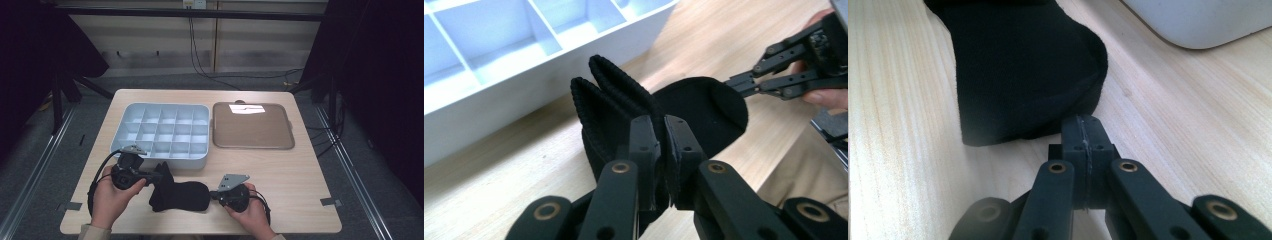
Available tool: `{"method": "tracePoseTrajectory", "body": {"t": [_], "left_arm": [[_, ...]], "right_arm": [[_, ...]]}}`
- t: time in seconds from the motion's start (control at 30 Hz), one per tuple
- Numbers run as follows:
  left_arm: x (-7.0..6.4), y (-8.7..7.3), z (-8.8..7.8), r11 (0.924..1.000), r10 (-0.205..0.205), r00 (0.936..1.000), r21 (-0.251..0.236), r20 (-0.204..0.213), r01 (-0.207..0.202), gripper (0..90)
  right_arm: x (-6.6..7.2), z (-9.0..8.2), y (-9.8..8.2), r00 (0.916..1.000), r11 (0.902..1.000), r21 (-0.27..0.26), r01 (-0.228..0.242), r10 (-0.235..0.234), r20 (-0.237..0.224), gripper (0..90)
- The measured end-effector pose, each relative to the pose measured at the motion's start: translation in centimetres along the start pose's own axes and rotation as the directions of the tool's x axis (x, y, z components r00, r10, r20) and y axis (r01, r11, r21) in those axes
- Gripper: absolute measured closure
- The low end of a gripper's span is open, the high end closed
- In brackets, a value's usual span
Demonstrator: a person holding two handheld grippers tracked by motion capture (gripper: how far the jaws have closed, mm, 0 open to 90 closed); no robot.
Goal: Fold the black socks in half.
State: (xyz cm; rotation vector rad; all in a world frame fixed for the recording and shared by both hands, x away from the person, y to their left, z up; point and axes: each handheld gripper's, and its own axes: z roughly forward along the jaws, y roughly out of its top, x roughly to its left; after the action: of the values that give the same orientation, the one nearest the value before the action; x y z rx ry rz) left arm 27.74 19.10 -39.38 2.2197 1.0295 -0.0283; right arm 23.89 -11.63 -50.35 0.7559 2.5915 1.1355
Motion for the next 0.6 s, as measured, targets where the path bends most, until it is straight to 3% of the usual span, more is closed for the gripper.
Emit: {"method": "tracePoseTrajectory", "body": {"t": [0.6], "left_arm": [[-1.2, 0.7, 1.4, 0.9988, 0.018, 0.9977, 0.044, 0.065, -0.021, 83.5]], "right_arm": [[0.0, 0.1, 0.0, 1.0, 1.0, -0.006, 0.001, -0.001, -0.002, 90.0]]}}
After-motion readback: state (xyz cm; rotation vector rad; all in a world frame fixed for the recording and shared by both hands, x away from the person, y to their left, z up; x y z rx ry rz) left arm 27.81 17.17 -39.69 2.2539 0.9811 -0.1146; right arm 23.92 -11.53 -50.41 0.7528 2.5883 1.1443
